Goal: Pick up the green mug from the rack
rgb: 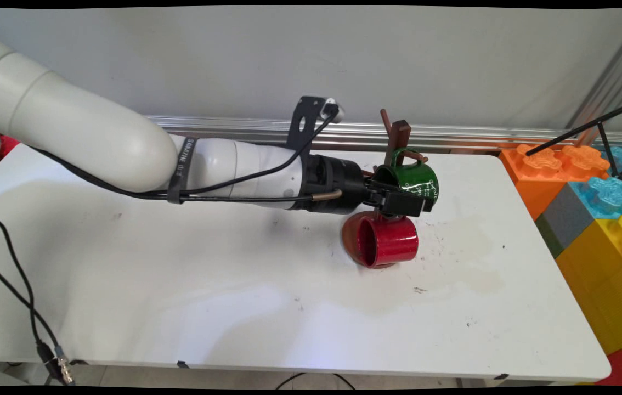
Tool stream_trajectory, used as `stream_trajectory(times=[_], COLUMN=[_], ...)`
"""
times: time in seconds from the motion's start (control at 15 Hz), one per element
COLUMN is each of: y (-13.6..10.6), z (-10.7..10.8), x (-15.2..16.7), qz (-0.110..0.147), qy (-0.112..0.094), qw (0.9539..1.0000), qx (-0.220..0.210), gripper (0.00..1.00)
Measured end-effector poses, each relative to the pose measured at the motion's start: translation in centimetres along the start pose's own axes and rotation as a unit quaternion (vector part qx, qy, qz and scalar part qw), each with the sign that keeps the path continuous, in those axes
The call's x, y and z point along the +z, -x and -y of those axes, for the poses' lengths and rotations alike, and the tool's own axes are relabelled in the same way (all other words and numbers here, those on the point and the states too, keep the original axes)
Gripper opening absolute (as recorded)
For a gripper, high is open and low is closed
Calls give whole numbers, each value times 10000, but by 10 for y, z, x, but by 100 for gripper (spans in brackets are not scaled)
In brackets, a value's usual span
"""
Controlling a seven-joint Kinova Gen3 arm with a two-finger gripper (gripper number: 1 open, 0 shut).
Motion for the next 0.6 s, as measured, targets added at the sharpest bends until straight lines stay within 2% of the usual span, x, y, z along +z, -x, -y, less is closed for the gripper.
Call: stream_trajectory(times=[0.07, 0.13, 0.6], y=[0, 1, 4], z=[0, -1, -2], x=[3, 4, 11], qz=[-10, -18, -44], qy=[3, 3, 20], qw=[10000, 10000, 9999], qx=[-15, -27, -118], gripper=[100, 0, 0])
